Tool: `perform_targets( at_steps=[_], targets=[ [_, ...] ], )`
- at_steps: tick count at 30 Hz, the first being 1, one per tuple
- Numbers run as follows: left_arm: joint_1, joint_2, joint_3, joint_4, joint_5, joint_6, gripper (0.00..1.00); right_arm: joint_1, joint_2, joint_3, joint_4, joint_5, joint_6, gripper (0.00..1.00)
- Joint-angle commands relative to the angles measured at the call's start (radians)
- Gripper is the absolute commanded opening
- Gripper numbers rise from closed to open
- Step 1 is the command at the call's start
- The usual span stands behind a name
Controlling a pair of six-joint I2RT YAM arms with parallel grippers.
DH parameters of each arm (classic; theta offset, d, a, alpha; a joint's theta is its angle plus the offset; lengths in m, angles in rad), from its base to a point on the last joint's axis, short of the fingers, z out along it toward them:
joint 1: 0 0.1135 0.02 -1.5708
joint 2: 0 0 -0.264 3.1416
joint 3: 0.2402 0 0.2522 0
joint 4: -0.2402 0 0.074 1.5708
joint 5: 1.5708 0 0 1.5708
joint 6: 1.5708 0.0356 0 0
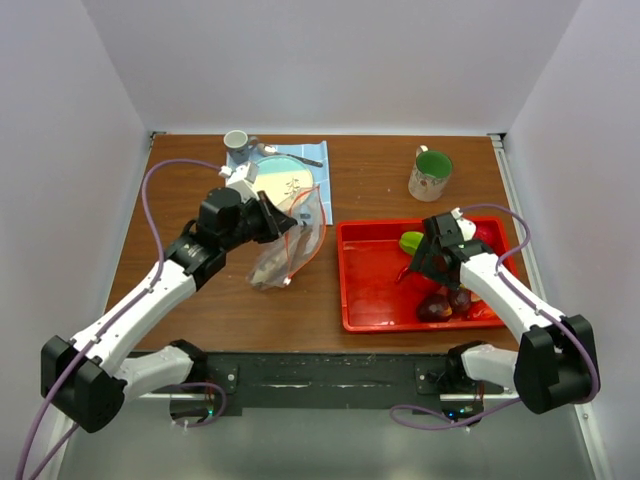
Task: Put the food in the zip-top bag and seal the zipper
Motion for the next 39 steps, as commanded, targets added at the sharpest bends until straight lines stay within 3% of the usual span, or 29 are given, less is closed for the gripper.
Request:
perform_targets(
  at_steps=[1, 3, 6, 12, 17, 24, 29, 35, 37, 39],
  targets=[
    [-0.043, 0.012, 0.041, -0.017, -0.061, 0.049, 0.00, -0.003, -0.003, 0.015, 0.043, -0.015, -0.035, 0.49],
    [-0.058, 0.019, 0.043, -0.017, -0.078, 0.049, 0.00, 0.000, -0.019, 0.030, 0.017, -0.022, -0.048, 0.35],
    [-0.084, 0.030, 0.050, -0.014, -0.099, 0.053, 0.00, -0.001, -0.068, 0.066, -0.025, -0.048, -0.067, 0.25],
    [-0.135, 0.070, 0.076, -0.004, -0.133, 0.049, 0.00, 0.000, -0.170, 0.165, -0.114, -0.111, -0.085, 0.19],
    [-0.172, 0.105, 0.087, 0.016, -0.154, 0.035, 0.00, 0.067, -0.206, 0.297, -0.137, -0.213, -0.075, 0.19],
    [-0.212, 0.133, 0.121, 0.010, -0.200, 0.020, 0.00, 0.362, -0.139, 0.553, -0.126, -0.154, 0.020, 0.19],
    [-0.227, 0.144, 0.150, 0.004, -0.208, 0.012, 0.00, 0.497, -0.015, 0.584, -0.039, -0.143, 0.053, 0.20],
    [-0.235, 0.134, 0.182, -0.019, -0.214, 0.003, 0.00, 0.505, 0.122, 0.575, 0.107, -0.179, 0.073, 0.21],
    [-0.235, 0.127, 0.184, -0.031, -0.220, 0.000, 0.00, 0.505, 0.185, 0.604, 0.095, -0.160, 0.065, 0.24],
    [-0.235, 0.108, 0.178, -0.043, -0.242, 0.003, 0.00, 0.505, 0.211, 0.610, 0.086, -0.141, 0.065, 0.41]
  ],
)
